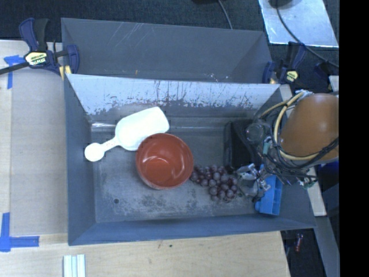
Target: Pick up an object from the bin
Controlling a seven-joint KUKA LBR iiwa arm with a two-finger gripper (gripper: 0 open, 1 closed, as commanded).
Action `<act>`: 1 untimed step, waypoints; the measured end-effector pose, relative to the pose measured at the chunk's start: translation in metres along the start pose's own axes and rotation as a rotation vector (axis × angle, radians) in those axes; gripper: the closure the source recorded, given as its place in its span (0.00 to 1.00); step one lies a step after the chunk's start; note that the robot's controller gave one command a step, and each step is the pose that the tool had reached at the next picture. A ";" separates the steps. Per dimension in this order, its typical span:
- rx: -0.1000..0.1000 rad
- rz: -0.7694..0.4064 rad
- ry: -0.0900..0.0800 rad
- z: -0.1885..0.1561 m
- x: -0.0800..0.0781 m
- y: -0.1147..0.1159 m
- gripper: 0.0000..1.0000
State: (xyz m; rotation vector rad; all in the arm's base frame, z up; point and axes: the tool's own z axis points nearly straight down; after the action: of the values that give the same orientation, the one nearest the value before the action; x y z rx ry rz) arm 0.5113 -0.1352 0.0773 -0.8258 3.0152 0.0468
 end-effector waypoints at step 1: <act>-0.008 0.302 0.019 0.007 0.006 0.015 1.00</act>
Offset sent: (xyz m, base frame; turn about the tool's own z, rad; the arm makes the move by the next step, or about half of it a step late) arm -0.0021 -0.0014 -0.0061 0.0507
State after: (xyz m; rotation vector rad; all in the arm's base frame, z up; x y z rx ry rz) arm 0.4989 -0.1250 0.0707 -0.3657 3.1298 0.0542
